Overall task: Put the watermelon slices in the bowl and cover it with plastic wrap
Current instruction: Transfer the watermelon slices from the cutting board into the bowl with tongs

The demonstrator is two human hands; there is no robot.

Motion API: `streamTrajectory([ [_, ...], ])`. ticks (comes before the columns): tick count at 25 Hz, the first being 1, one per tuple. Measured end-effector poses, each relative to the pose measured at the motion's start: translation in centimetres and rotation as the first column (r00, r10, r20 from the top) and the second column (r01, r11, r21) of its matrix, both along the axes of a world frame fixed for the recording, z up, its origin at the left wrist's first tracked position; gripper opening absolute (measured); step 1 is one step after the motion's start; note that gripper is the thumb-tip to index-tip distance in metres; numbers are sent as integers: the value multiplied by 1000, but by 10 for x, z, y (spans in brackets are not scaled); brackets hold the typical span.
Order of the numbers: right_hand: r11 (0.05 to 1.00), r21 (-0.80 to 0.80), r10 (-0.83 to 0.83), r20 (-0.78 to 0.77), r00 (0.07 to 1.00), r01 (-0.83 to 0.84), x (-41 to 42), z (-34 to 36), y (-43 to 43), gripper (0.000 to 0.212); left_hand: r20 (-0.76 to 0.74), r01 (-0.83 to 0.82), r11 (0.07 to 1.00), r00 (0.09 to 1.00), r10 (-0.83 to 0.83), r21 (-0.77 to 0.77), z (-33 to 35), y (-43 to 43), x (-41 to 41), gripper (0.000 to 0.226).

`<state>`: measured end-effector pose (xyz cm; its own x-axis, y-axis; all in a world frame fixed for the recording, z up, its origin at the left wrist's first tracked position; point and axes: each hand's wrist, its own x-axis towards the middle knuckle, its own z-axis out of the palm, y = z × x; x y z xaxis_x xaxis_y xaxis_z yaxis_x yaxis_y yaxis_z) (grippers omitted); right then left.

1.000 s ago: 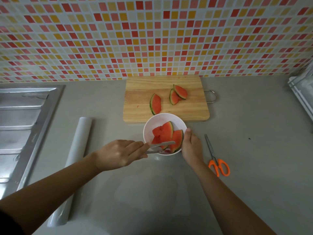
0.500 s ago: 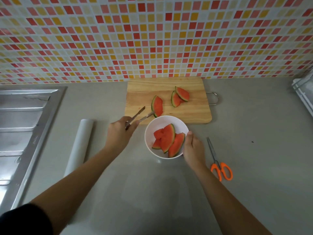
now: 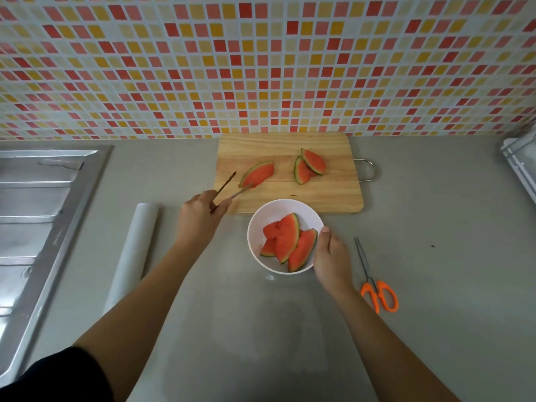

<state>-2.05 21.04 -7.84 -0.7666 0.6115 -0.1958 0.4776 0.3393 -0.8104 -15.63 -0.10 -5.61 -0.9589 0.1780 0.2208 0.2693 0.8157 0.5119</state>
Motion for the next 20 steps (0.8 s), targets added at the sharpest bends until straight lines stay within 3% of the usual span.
streamTrajectory([
  [4, 1000, 28, 14, -12, 1000, -14, 0, 1, 0, 38, 58, 4, 1000, 998, -3, -26, 0, 22, 0, 39],
  [9, 1000, 22, 17, -7, 1000, -17, 1, 0, 1, 39, 25, 82, 991, 997, -80, -107, 1, 26, -7, 33],
  [12, 999, 26, 24, -2, 1000, -24, 0, 0, 1, 40, -90, 219, 928, 962, -256, -301, 9, 25, -2, 31],
  [15, 1000, 14, 23, -7, 1000, -23, 1, 0, 1, 40, -213, 230, 861, 910, -355, -454, 9, 20, -5, 33],
  [17, 1000, 7, 19, -7, 1000, -19, 1, 0, 1, 39, -127, 207, 917, 956, -263, -340, 8, 15, -7, 32],
  [20, 1000, -6, 15, -2, 1000, -15, 1, 0, 1, 38, 171, -52, 999, 984, 53, -11, 8, 12, -9, 39],
])
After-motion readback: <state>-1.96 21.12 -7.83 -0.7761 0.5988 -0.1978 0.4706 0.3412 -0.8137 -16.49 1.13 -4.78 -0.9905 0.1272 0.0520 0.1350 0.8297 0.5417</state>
